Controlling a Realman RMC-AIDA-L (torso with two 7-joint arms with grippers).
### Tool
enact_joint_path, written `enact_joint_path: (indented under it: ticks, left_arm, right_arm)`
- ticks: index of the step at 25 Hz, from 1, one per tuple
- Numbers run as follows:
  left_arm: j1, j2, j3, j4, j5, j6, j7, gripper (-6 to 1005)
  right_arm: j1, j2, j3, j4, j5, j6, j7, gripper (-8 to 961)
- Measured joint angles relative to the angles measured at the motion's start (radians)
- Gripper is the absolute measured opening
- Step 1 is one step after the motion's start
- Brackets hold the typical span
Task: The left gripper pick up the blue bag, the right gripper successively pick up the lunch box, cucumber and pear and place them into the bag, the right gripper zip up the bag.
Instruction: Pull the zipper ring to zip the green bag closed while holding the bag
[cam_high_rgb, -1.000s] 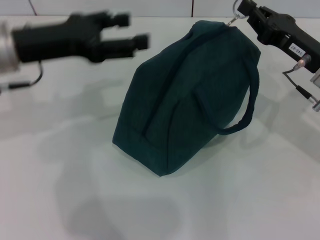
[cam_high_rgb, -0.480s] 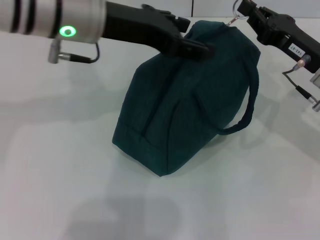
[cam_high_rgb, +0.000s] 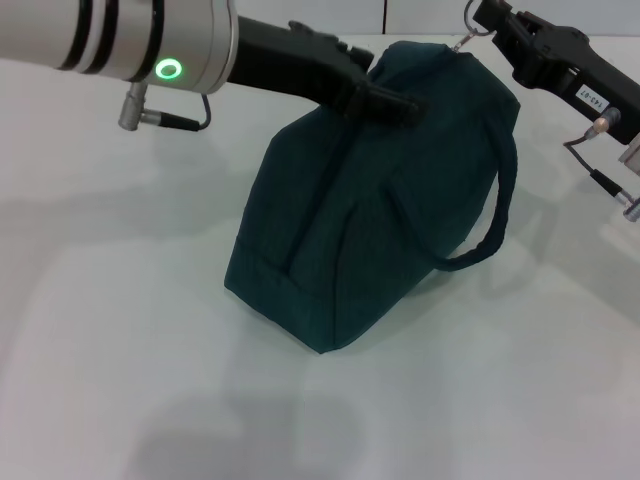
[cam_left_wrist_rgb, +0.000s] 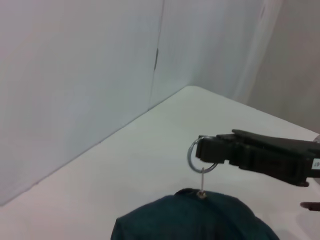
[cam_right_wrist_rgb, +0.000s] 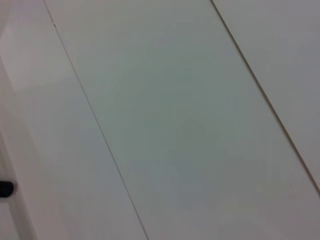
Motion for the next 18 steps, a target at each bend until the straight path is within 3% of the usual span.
enact_joint_path:
  ticks: [4,18]
  left_arm:
    - [-0.003,0.002,-0.009,-0.028,0.001,0.000,-0.010,880]
    - [-0.001,0.001,0.006,-0.035,-0.006,0.004,0.076,521]
  right_arm:
    - [0.000,0.000,0.000,0.000,0.000,0.000,0.000,138]
    - [0.001,0.000,0.000,0.005,0.000,0.001,0.000,145]
